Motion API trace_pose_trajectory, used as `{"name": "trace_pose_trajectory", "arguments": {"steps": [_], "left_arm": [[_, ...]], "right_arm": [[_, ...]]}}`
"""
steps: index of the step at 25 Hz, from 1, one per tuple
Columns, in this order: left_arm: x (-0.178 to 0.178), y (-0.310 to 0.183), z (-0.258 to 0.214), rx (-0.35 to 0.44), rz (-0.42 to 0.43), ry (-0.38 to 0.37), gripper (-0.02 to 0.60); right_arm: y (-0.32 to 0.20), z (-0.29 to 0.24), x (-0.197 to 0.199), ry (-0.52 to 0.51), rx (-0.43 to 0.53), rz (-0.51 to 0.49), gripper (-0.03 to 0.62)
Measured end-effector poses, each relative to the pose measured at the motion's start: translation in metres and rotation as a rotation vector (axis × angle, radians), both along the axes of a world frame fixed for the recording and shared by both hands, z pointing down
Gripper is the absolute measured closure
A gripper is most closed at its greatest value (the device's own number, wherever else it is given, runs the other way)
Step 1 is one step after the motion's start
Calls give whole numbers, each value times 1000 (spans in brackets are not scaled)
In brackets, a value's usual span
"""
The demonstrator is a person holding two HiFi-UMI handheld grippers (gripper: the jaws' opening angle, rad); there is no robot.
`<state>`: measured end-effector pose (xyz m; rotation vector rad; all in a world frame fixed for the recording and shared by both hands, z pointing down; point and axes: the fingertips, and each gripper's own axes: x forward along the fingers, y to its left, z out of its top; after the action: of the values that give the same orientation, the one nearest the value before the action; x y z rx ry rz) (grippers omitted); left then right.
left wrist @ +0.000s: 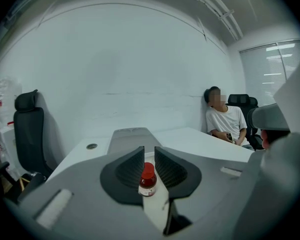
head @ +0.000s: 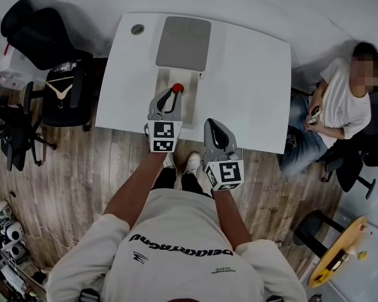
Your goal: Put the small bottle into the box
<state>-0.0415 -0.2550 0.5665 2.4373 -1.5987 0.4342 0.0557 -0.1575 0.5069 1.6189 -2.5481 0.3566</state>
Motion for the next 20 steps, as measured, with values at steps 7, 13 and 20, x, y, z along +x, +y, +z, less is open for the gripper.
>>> {"name": "trace_pose_trajectory", "arguments": {"steps": [7,13,20], "left_arm": [[-7,13,-14,14,-21,22,535],[-11,24,-24,33,-28,26,565],[-17,35,-42,57,-34,47,578]], "right_arm": [[5,-10,-5,2,19,-6,595],[9,-16,-10,-3,35,-8,595],[11,-23,-13,-14,41,-8,595]]}}
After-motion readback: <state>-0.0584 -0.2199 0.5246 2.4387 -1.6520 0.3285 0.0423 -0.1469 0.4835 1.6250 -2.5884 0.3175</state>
